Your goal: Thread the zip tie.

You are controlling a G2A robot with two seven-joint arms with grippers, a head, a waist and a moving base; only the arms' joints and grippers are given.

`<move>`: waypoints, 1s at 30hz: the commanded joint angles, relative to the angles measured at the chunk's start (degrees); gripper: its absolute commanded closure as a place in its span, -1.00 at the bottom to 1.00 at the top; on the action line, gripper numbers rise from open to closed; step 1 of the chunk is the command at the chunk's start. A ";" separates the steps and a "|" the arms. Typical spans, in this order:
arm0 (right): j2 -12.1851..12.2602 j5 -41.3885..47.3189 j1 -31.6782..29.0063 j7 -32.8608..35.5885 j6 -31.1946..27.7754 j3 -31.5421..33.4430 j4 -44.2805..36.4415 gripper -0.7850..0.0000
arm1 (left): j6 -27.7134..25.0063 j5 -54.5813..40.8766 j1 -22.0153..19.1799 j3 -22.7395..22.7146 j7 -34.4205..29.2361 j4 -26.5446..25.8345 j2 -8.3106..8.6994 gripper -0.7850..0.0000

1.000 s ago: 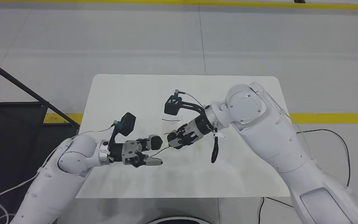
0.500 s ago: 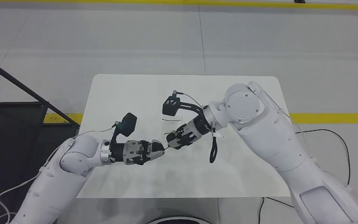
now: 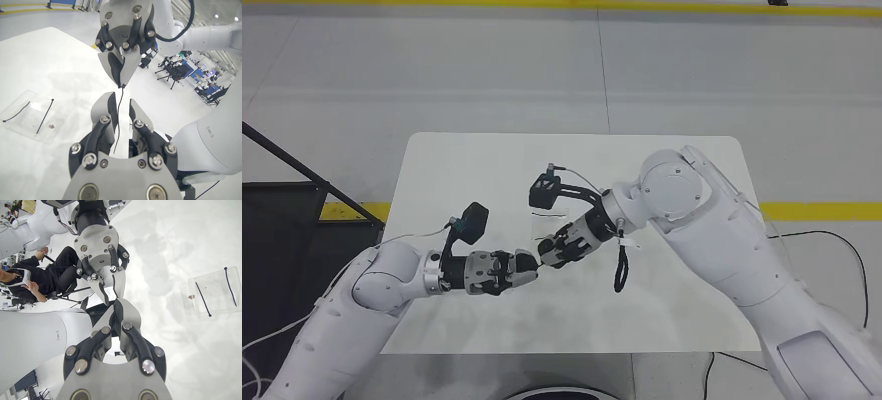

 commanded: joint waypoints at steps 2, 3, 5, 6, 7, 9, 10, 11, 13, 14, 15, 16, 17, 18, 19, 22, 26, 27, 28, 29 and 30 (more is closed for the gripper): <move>-0.05 0.06 0.13 0.00 -0.04 -0.26 -0.03 1.00 | 0.18 -0.09 0.01 0.20 0.46 0.11 0.04 0.43; -0.08 0.06 0.20 -0.01 -0.03 -0.39 -0.02 1.00 | 0.19 -0.18 -0.03 0.32 0.48 0.11 0.06 0.43; -0.16 0.07 0.31 -0.14 0.02 -0.66 0.08 1.00 | 0.38 -0.29 -0.21 0.54 0.58 0.23 0.08 0.45; -0.20 0.05 0.42 -0.12 0.01 -0.81 0.14 1.00 | 0.51 -0.30 -0.31 0.65 0.59 0.31 0.09 0.47; -0.25 0.07 0.52 -0.20 0.01 -0.93 0.23 1.00 | 0.62 -0.36 -0.40 0.76 0.68 0.39 0.09 0.49; -0.34 0.15 0.71 -0.18 -0.01 -1.20 0.43 1.00 | 0.76 -0.45 -0.55 0.99 0.78 0.51 0.10 0.51; -0.38 0.20 0.80 -0.22 -0.02 -1.29 0.53 1.00 | 0.82 -0.53 -0.64 1.10 0.83 0.58 0.11 0.51; -0.41 0.23 0.87 -0.27 -0.03 -1.38 0.61 1.00 | 0.87 -0.55 -0.71 1.19 0.84 0.66 0.12 0.51; -0.47 0.21 1.02 -0.27 -0.07 -1.58 0.70 1.00 | 0.98 -0.64 -0.86 1.33 0.96 0.77 0.13 0.54; -0.50 0.23 1.07 -0.31 -0.07 -1.64 0.75 1.00 | 1.12 -0.61 -0.94 1.38 1.02 0.86 0.15 0.65; -0.52 0.25 1.12 -0.34 -0.06 -1.70 0.78 1.00 | 1.17 -0.61 -1.00 1.44 1.11 0.90 0.15 0.79; -0.53 0.20 1.18 -0.28 -0.10 -1.77 0.80 1.00 | 1.23 -0.61 -1.04 1.50 1.20 0.97 0.16 0.86; -0.54 0.22 1.23 -0.28 -0.10 -1.80 0.84 1.00 | 1.30 -0.64 -1.08 1.56 1.28 1.00 0.16 0.91; -0.55 0.27 1.25 -0.33 -0.09 -1.82 0.88 1.00 | 1.37 -0.57 -1.13 1.57 1.37 1.03 0.17 1.00; -0.56 0.33 1.26 -0.40 -0.08 -1.84 0.92 1.00 | 1.48 -0.56 -1.11 1.62 1.47 1.05 0.18 1.00; -0.57 0.35 1.32 -0.53 0.07 -1.85 0.98 1.00 | 1.74 -0.46 -1.15 1.58 1.91 1.18 0.21 1.00; -0.40 0.29 1.14 -0.87 0.10 -1.41 0.96 0.29 | 2.21 -0.27 -1.12 1.44 2.79 1.37 0.23 1.00; -0.31 0.32 0.98 -0.93 0.06 -1.18 0.90 0.17 | 2.28 -0.25 -1.06 1.38 3.15 1.38 0.23 1.00; -0.19 0.34 0.79 -0.99 -0.10 -0.88 0.78 0.11 | 2.34 -0.25 -0.99 1.28 3.56 1.42 0.22 1.00; -0.04 0.35 0.54 -1.24 -0.21 -0.46 0.68 0.05 | 2.37 -0.27 -0.92 1.07 4.18 1.46 0.21 1.00; 0.14 0.30 0.20 -1.53 -0.44 0.02 0.48 -0.04 | 2.30 -0.26 -0.81 0.92 4.76 1.46 0.20 1.00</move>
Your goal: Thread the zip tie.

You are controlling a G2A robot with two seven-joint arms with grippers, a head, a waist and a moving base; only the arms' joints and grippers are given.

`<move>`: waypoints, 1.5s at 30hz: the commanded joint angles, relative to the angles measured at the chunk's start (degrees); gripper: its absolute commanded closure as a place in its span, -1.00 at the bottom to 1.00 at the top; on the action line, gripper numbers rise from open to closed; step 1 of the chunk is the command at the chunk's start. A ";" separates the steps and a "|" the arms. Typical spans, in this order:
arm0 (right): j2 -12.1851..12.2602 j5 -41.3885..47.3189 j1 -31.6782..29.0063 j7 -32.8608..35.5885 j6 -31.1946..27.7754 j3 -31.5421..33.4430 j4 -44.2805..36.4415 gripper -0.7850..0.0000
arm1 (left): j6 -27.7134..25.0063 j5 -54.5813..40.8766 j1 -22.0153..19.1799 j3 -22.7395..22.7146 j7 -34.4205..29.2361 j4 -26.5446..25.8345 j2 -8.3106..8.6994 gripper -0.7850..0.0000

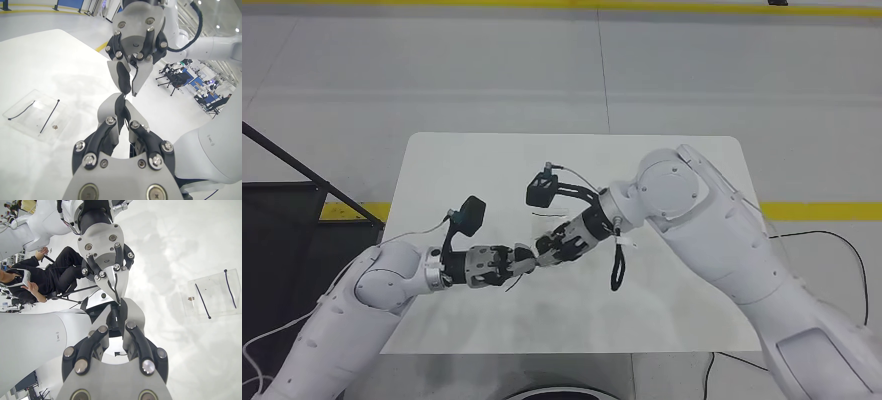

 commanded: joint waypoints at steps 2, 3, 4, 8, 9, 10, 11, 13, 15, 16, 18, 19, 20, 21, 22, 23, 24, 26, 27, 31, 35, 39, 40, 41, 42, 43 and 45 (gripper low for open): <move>0.66 -0.05 -1.32 -1.35 -0.69 1.88 -0.65 -0.26 | -0.18 -0.01 0.42 -0.61 2.17 0.12 -0.05 1.00; 0.95 -0.09 -2.00 -1.94 -1.04 2.68 -1.06 -0.37 | -0.36 0.05 0.60 -0.81 2.88 0.11 -0.07 1.00; 1.27 -0.10 -2.83 -2.58 -1.40 3.58 -1.53 -0.44 | -0.54 0.09 0.79 -1.00 3.54 0.14 -0.09 1.00; 2.75 -0.78 -6.72 -4.75 -2.48 7.50 -4.08 -0.79 | -0.72 0.71 1.55 -1.98 6.83 0.16 -0.22 1.00; 3.12 -0.92 -7.81 -5.35 -2.60 8.51 -4.83 -0.83 | -0.69 1.07 1.77 -2.31 7.98 0.13 -0.28 1.00; 3.48 -1.16 -8.97 -6.10 -2.63 9.55 -5.60 -0.88 | -0.60 1.63 2.05 -2.72 9.38 0.07 -0.36 1.00; 3.84 -1.62 -10.24 -7.17 -2.35 10.56 -6.48 -1.00 | -0.42 2.31 2.44 -3.03 10.73 -0.09 -0.45 1.00; 4.55 -3.72 -12.71 -9.61 -0.49 12.58 -8.41 -1.00 | -0.42 2.31 2.44 -3.03 10.73 -0.09 -0.45 1.00; 4.55 -3.72 -12.71 -9.61 -0.49 12.58 -8.41 -1.00 | -0.42 2.31 2.44 -3.03 10.73 -0.09 -0.45 1.00; 4.55 -3.72 -12.71 -9.61 -0.49 12.58 -8.41 -1.00 | -0.42 2.31 2.44 -3.03 10.73 -0.09 -0.45 1.00; 4.55 -3.72 -12.71 -9.61 -0.49 12.58 -8.41 -1.00 | -0.42 2.31 2.44 -3.03 10.73 -0.09 -0.45 1.00; 4.55 -3.72 -12.71 -9.61 -0.49 12.58 -8.41 -1.00 | -0.42 2.31 2.44 -3.03 10.73 -0.09 -0.45 1.00; 4.55 -3.72 -12.71 -9.61 -0.49 12.58 -8.41 -1.00 | -0.42 2.31 2.44 -3.03 10.73 -0.09 -0.45 1.00; 4.55 -3.72 -12.71 -9.61 -0.49 12.58 -8.41 -1.00 | -0.42 2.31 2.44 -3.03 10.73 -0.09 -0.45 1.00; 4.55 -3.72 -12.71 -9.61 -0.49 12.58 -8.41 -1.00 | -0.42 2.31 2.44 -3.03 10.73 -0.09 -0.45 1.00; 4.55 -3.72 -12.71 -9.61 -0.49 12.58 -8.41 -1.00 | -0.42 2.31 2.44 -3.03 10.73 -0.09 -0.45 1.00; 4.55 -3.72 -12.71 -9.61 -0.49 12.58 -8.41 -1.00 | -0.42 2.31 2.44 -3.03 10.73 -0.09 -0.45 1.00; 4.54 -3.80 -13.13 -10.44 -0.47 12.53 -8.65 -1.00 | 0.66 2.17 2.73 -3.10 12.51 -0.80 -0.62 1.00; 4.56 -4.19 -13.66 -11.49 -0.55 12.45 -9.17 -1.00 | 1.30 2.51 2.90 -3.11 13.73 -1.35 -0.76 1.00; 4.54 -3.64 -15.25 -14.93 -0.87 12.37 -10.05 -1.00 | 2.25 6.25 3.21 -3.43 22.16 -2.24 -1.67 1.00; 4.22 -0.21 -17.34 -20.45 -2.76 12.33 -8.68 -1.00 | 1.09 8.74 2.74 -1.92 29.48 -1.11 -2.84 1.00; 3.76 4.67 -18.43 -23.66 -4.43 11.96 -5.81 -1.00 | 1.14 11.75 1.75 -0.55 36.59 0.66 -4.08 1.00; 3.76 4.67 -18.43 -23.66 -4.43 11.96 -5.81 -1.00 | 1.14 11.75 1.75 -0.55 36.59 0.66 -4.08 1.00; 3.76 4.67 -18.43 -23.66 -4.43 11.96 -5.81 -1.00 | 1.14 11.75 1.75 -0.55 36.59 0.66 -4.08 1.00; 3.76 4.67 -18.43 -23.66 -4.43 11.96 -5.81 -1.00 | 1.14 11.75 1.75 -0.55 36.59 0.66 -4.08 1.00; 3.76 4.67 -18.43 -23.66 -4.43 11.96 -5.81 -1.00 | 1.14 11.75 1.75 -0.55 36.59 0.66 -4.08 1.00; 3.76 4.67 -18.43 -23.66 -4.43 11.96 -5.81 -1.00 | 1.14 11.75 1.75 -0.55 36.59 0.66 -4.08 1.00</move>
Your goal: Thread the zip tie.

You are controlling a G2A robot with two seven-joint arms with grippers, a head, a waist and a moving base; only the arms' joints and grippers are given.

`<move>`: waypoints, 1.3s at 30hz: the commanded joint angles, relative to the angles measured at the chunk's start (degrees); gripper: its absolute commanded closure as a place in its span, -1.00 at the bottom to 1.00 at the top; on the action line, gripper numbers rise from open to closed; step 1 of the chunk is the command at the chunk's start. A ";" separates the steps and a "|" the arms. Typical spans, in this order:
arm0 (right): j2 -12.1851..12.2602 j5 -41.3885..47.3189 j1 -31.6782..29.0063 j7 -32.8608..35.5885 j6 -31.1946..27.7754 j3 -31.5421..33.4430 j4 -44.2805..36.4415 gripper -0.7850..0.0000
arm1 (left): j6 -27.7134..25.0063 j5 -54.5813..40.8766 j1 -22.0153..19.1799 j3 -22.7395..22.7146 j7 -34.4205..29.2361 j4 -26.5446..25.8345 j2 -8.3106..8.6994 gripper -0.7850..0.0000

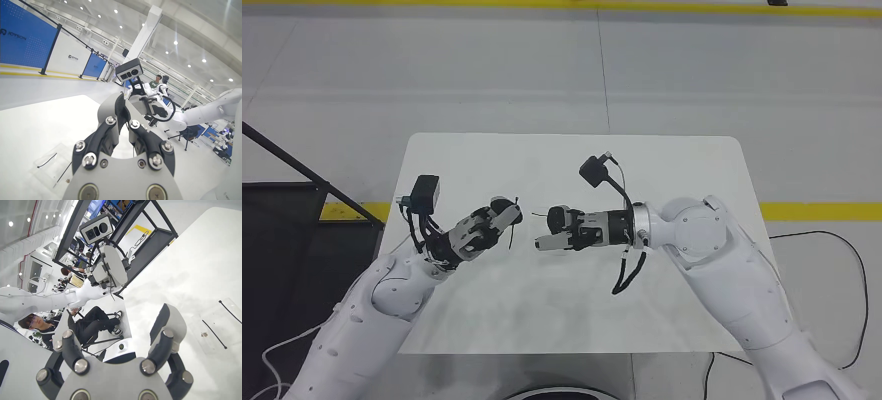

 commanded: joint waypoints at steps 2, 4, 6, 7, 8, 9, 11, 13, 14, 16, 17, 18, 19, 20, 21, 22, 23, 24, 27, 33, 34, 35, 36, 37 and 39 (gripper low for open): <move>0.00 0.01 0.00 0.00 0.00 0.00 0.00 -1.00 | -0.01 -0.01 0.00 0.00 0.02 0.00 0.00 1.00; 0.00 0.01 0.00 0.00 0.00 0.00 0.00 -1.00 | -0.01 -0.01 0.00 0.00 0.02 0.00 0.00 1.00; 0.00 0.01 0.00 0.00 0.00 0.00 0.00 -1.00 | -0.01 -0.01 0.00 0.00 0.02 0.00 0.00 1.00; -0.01 -0.39 -0.36 -0.89 0.24 -0.04 -0.20 -1.00 | 0.70 0.28 0.19 0.15 -0.18 -0.47 -0.07 1.00; -0.07 -1.58 -0.89 -2.57 0.81 -0.25 -0.62 -1.00 | 1.42 0.37 0.33 0.30 0.11 -0.89 -0.20 1.00; -0.16 -2.65 -1.36 -4.28 1.08 -0.55 -1.16 -1.00 | 2.22 0.70 0.33 0.49 0.48 -1.04 -0.35 1.00; -0.38 -3.56 -2.24 -6.79 0.83 -1.22 -1.64 -1.00 | 3.59 1.95 0.11 0.90 2.08 -1.04 -0.76 1.00; -0.55 -4.65 -2.88 -8.97 0.39 -1.64 -1.61 -1.00 | 4.44 2.95 -0.30 1.68 3.66 -0.67 -1.23 1.00; -0.63 -5.13 -3.12 -9.83 0.17 -1.81 -1.72 -1.00 | 4.72 3.23 -0.53 2.13 4.41 -0.36 -1.47 1.00; -0.74 -6.07 -3.64 -11.06 -0.45 -2.11 -1.92 -0.83 | 5.05 3.95 -1.09 2.89 5.73 0.34 -1.92 1.00; -0.77 -6.39 -3.90 -11.68 -0.71 -2.15 -2.04 -0.66 | 5.04 4.12 -1.24 3.30 6.54 0.65 -2.16 1.00; -0.80 -6.59 -4.16 -12.13 -1.11 -2.16 -2.17 -0.52 | 4.96 4.27 -1.44 3.60 7.32 0.96 -2.37 1.00; -0.81 -6.68 -4.39 -12.33 -1.39 -2.13 -2.22 -0.40 | 4.82 4.43 -1.65 3.87 8.01 1.27 -2.58 1.00; -0.81 -6.77 -4.53 -12.37 -1.58 -2.08 -2.25 -0.28 | 4.72 4.62 -1.85 4.13 8.49 1.60 -2.77 1.00; -0.81 -6.84 -4.65 -12.51 -1.70 -1.99 -2.27 -0.18 | 4.68 4.81 -2.06 4.34 8.89 1.92 -2.95 1.00; -0.82 -6.80 -4.78 -12.67 -1.77 -1.91 -2.25 -0.08 | 4.64 5.03 -2.25 4.52 9.20 2.20 -3.11 1.00; -0.84 -6.80 -4.85 -12.72 -1.88 -1.87 -2.23 0.00 | 4.55 5.19 -2.40 4.71 9.38 2.45 -3.27 1.00; -0.86 -6.75 -4.90 -12.76 -2.03 -1.84 -2.12 0.05 | 4.53 5.29 -2.60 4.83 9.60 2.69 -3.41 1.00; -1.00 -6.47 -4.82 -12.80 -1.94 -1.96 -1.68 0.11 | 4.67 5.82 -3.01 5.09 10.05 3.33 -3.82 1.00; -1.40 -6.11 -4.07 -12.64 -1.68 -2.55 -0.91 0.23 | 4.38 6.59 -3.07 5.16 10.58 4.07 -4.43 1.00; -1.47 -6.00 -3.96 -12.66 -1.62 -2.64 -0.77 0.25 | 4.23 6.73 -3.05 5.13 10.64 4.14 -4.52 1.00; -1.54 -5.85 -3.86 -12.70 -1.46 -2.72 -0.61 0.25 | 4.13 6.86 -3.02 5.09 10.69 4.22 -4.60 1.00; -1.61 -5.75 -3.72 -12.72 -1.37 -2.76 -0.49 0.27 | 4.04 7.08 -2.99 5.02 10.77 4.24 -4.68 1.00; -1.67 -5.66 -3.62 -12.76 -1.35 -2.79 -0.36 0.29 | 3.95 7.25 -2.92 4.96 10.86 4.27 -4.76 1.00; -1.77 -5.45 -3.50 -12.77 -1.27 -2.82 -0.07 0.37 | 3.75 7.53 -2.83 4.82 10.97 4.30 -4.92 1.00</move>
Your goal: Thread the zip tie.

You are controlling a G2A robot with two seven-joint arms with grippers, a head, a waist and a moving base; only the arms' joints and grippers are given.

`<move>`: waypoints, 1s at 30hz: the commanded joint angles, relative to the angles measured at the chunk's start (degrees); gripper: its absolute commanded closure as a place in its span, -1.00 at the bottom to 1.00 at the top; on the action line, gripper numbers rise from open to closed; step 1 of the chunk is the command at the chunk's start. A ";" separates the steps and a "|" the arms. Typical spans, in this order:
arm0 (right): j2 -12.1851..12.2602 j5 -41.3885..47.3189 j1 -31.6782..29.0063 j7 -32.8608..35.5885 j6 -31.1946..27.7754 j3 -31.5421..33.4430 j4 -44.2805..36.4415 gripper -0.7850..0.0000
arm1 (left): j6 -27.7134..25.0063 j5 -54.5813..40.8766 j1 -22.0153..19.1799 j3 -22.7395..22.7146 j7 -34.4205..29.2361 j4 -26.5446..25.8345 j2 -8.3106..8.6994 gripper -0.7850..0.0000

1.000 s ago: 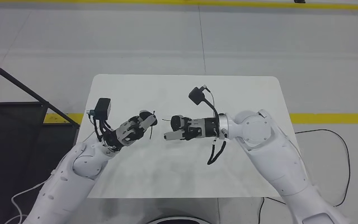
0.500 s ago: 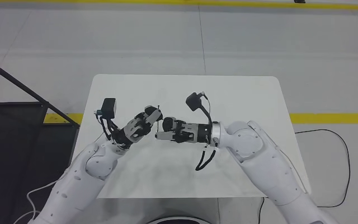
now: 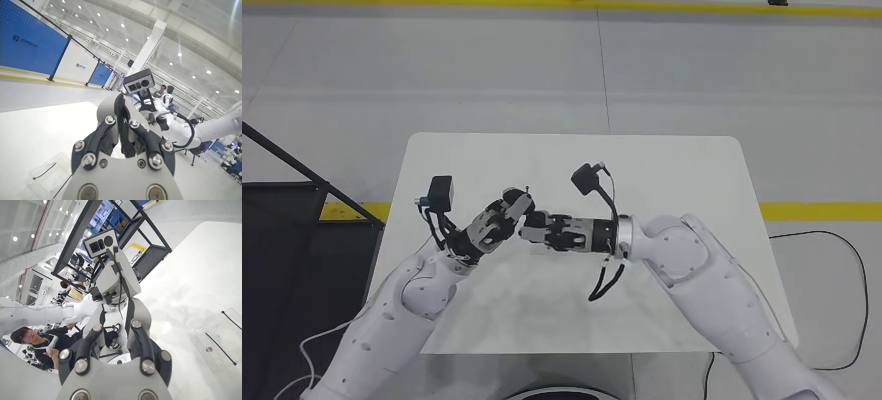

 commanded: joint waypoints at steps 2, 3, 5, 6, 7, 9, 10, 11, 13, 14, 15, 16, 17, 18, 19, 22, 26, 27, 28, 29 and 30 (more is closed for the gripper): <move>-0.13 0.31 0.13 0.03 0.09 -0.01 0.32 0.48 | -0.34 0.33 0.12 -0.25 0.21 0.02 -0.23 1.00; -0.16 0.32 0.17 0.07 0.06 0.01 0.41 0.54 | -0.46 0.37 0.16 -0.37 0.29 0.05 -0.30 1.00; -0.23 0.51 0.19 0.16 0.05 0.05 0.57 0.62 | -0.66 0.45 0.23 -0.57 0.34 0.08 -0.44 1.00; -0.26 0.54 0.19 0.17 0.07 0.07 0.63 0.66 | -0.78 0.45 0.29 -0.61 0.33 0.11 -0.51 1.00; -0.28 0.51 0.20 0.18 0.12 0.12 0.69 0.71 | -0.85 0.46 0.32 -0.67 0.28 0.14 -0.58 1.00; -0.32 0.61 0.20 0.34 0.17 0.18 0.75 0.81 | -1.04 0.54 0.36 -0.82 0.19 0.16 -0.71 1.00; -0.34 0.66 0.19 0.37 0.16 0.22 0.78 0.87 | -1.10 0.58 0.39 -0.89 0.15 0.20 -0.77 1.00; -0.37 0.71 0.16 0.36 0.15 0.27 0.81 0.91 | -1.15 0.58 0.43 -0.97 0.14 0.21 -0.84 1.00; -0.40 0.68 0.13 0.43 0.09 0.35 0.88 1.00 | -1.25 0.49 0.50 -1.07 0.09 0.23 -0.98 1.00; -0.42 0.67 0.11 0.47 0.05 0.39 0.93 1.00 | -1.30 0.43 0.54 -1.12 0.05 0.24 -1.04 1.00; -0.43 0.75 0.09 0.57 0.04 0.43 1.01 1.00 | -1.36 0.37 0.55 -1.17 -0.05 0.26 -1.11 1.00; -0.44 0.75 0.08 0.63 0.09 0.51 1.09 1.00 | -1.40 0.34 0.55 -1.25 -0.15 0.28 -1.17 1.00; -0.45 0.82 0.03 0.63 0.08 0.58 1.10 1.00 | -1.48 0.24 0.57 -1.28 -0.28 0.30 -1.23 1.00; -0.45 0.75 -0.05 0.62 -0.01 0.67 1.05 1.00 | -1.53 0.18 0.57 -1.36 -0.41 0.33 -1.28 0.94; -0.44 0.70 -0.14 0.66 -0.05 0.77 1.01 1.00 | -1.53 0.00 0.61 -1.42 -0.48 0.38 -1.34 0.50; -0.35 0.17 -0.42 0.94 -0.06 1.17 0.57 1.00 | -1.80 -0.58 0.59 -1.62 -1.09 0.57 -1.49 0.07; -0.09 -0.90 -1.09 1.46 0.20 1.99 -0.41 1.00 | -2.44 -1.64 0.46 -1.90 -2.33 0.96 -1.64 -0.45; 0.00 -1.15 -1.30 1.60 0.30 2.27 -0.70 1.00 | -2.83 -2.14 0.40 -1.93 -2.83 1.10 -1.65 -0.51; 0.09 -1.28 -1.54 1.79 0.44 2.56 -1.01 1.00 | -3.43 -2.92 0.37 -1.92 -3.41 1.31 -1.66 -0.56; 0.19 -1.37 -1.75 2.04 0.59 2.87 -1.28 1.00 | -4.11 -3.88 0.30 -1.92 -4.26 1.62 -1.64 -0.60; 0.29 -1.54 -1.95 2.29 0.72 3.21 -1.55 1.00 | -4.61 -4.78 0.14 -2.13 -5.07 1.97 -1.60 -0.61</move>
